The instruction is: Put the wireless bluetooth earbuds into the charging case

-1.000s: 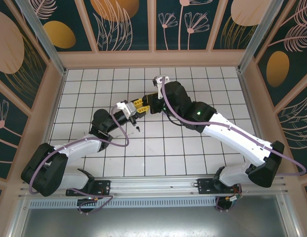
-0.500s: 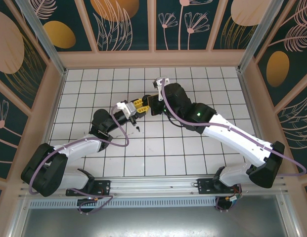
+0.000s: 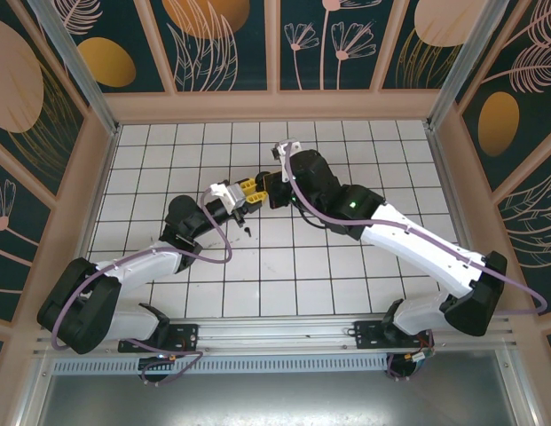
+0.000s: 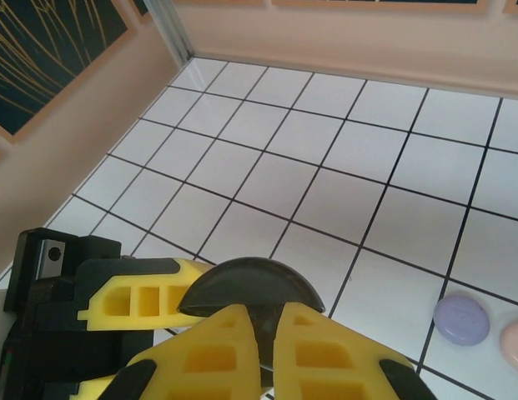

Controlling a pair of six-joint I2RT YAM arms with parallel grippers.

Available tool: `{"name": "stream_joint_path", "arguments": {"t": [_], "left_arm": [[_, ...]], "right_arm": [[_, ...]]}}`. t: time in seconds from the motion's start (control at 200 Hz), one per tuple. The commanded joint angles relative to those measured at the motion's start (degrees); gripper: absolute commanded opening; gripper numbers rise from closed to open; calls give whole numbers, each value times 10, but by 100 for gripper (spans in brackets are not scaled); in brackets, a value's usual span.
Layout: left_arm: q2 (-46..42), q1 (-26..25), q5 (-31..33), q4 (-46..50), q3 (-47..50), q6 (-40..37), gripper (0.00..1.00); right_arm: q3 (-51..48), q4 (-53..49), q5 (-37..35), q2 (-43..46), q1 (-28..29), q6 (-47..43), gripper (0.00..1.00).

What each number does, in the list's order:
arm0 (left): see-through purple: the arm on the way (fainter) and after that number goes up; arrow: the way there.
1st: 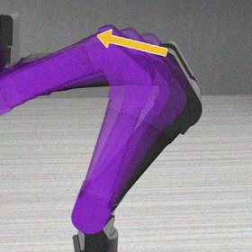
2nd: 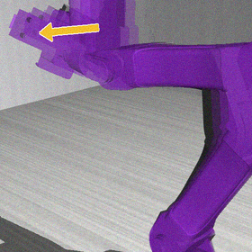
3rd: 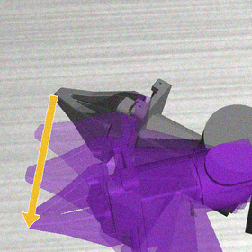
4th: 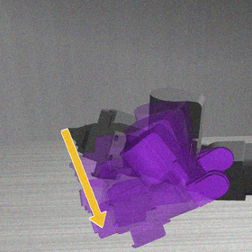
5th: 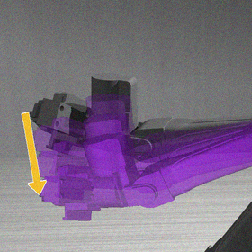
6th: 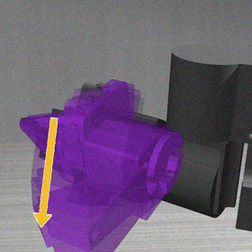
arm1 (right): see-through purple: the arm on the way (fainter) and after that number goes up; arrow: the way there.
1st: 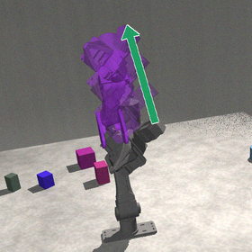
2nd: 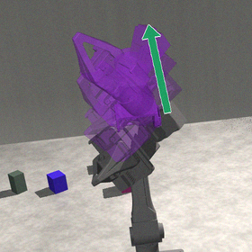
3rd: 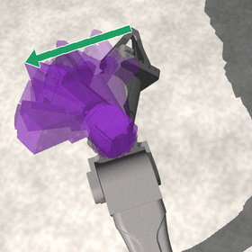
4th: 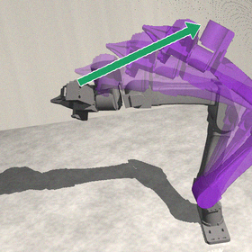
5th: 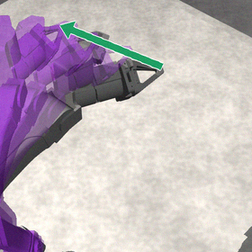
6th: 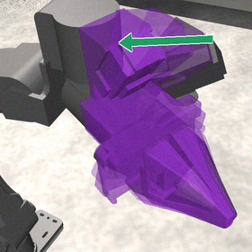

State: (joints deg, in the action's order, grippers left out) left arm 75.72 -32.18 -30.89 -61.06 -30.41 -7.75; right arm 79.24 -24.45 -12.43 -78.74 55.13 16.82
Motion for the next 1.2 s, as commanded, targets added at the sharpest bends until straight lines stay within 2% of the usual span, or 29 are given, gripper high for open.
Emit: {"name": "stream_joint_path", "arguments": {"t": [0.0,0.415,0.561,0.696,0.841,0.901,1.036,1.136,1.196], "left_arm": [[-14,-4,-26,-15,-16,-10,0],[-17,-4,-28,-11,-21,3,0],[-17,-4,-26,-6,-22,4,0],[-13,-4,-24,3,-24,13,0],[-11,-4,-25,0,-22,22,0],[-11,-4,-26,-3,-20,25,0],[-10,-4,-28,-5,-19,32,0],[-9,-4,-32,-8,-19,35,0],[-8,-4,-35,-10,-19,37,0]], "right_arm": [[25,-20,-3,-26,8,-15,1],[46,-50,-5,-73,18,-20,1],[54,-49,-16,-70,17,-16,5],[76,-49,-19,-62,12,-6,17],[94,-40,-6,-44,1,5,37],[99,-36,-3,-35,-3,9,42],[107,-32,1,-11,-11,17,65],[101,-24,9,16,-21,27,74],[93,-18,20,35,-32,35,76]]}}
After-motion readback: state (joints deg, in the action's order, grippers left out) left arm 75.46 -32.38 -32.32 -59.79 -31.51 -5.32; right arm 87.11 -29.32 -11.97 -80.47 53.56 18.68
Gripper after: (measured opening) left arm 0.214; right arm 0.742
